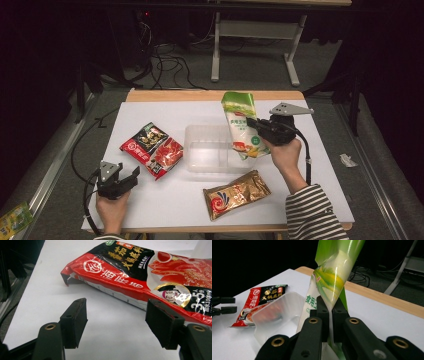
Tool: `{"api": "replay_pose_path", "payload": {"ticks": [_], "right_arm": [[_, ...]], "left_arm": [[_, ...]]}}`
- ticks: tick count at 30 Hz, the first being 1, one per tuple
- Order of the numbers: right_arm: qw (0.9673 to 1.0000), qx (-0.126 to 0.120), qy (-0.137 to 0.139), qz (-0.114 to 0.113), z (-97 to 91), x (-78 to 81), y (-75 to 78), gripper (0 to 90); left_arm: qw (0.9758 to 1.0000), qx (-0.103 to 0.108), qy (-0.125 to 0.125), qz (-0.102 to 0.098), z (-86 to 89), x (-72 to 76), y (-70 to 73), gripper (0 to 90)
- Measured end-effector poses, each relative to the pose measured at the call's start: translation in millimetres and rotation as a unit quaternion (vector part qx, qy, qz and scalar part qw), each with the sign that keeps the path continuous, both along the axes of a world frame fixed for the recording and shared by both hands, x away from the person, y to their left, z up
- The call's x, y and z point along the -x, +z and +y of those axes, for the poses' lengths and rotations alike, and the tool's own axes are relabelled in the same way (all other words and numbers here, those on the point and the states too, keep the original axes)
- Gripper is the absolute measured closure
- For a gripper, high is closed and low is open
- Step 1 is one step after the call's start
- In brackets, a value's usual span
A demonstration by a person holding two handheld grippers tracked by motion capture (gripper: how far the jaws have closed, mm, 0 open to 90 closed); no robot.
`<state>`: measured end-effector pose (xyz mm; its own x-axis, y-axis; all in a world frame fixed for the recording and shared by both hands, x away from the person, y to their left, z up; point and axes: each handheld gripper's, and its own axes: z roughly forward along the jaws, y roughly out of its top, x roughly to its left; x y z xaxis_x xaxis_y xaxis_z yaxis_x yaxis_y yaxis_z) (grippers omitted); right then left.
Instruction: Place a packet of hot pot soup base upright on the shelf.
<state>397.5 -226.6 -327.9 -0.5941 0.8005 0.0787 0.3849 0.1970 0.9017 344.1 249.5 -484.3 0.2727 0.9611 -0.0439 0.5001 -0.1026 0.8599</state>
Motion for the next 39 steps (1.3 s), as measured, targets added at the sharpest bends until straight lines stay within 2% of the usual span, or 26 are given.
{"api": "replay_pose_path", "payload": {"ticks": [4, 7, 14, 18, 20, 27, 31, 36, 39], "right_arm": [[0.9999, 0.007, -0.009, -0.002, 7.5, -4.8, -3.5, 88.4], [0.9997, 0.016, -0.018, 0.008, 12.1, -11.3, -9.5, 88.4], [0.9992, 0.018, -0.033, 0.017, 12.2, -18.8, -18.7, 88.2], [0.9986, 0.028, -0.042, 0.017, 16.1, -23.0, -24.7, 88.2], [0.9983, 0.036, -0.044, 0.015, 18.1, -23.4, -25.7, 88.1], [0.9977, 0.037, -0.054, 0.017, 18.7, -25.8, -27.9, 87.9], [0.9977, 0.037, -0.054, 0.016, 18.9, -25.9, -28.3, 87.5], [0.9973, 0.046, -0.054, 0.019, 20.2, -26.4, -30.4, 86.7], [0.9972, 0.05, -0.051, 0.019, 21.7, -25.9, -33.1, 85.6]], "left_arm": [[1.0, -0.001, -0.001, -0.003, 0.3, 1.1, 0.4, 34.2], [1.0, 0.002, 0.0, -0.004, 0.9, 1.1, 0.3, 34.1], [1.0, 0.002, -0.001, 0.0, 0.8, 0.6, 0.3, 34.1], [1.0, 0.003, 0.0, 0.001, 1.1, 0.5, 0.3, 34.0], [1.0, 0.002, -0.001, 0.001, 0.9, 0.2, 0.2, 34.0], [1.0, 0.005, 0.0, 0.001, 1.4, 0.4, 0.2, 34.0], [1.0, -0.004, -0.003, 0.006, -0.1, -0.7, 0.1, 34.0], [1.0, 0.002, 0.0, 0.003, 0.7, -0.2, 0.1, 34.0], [1.0, -0.001, -0.001, 0.004, 0.1, -0.3, 0.1, 34.0]]}}
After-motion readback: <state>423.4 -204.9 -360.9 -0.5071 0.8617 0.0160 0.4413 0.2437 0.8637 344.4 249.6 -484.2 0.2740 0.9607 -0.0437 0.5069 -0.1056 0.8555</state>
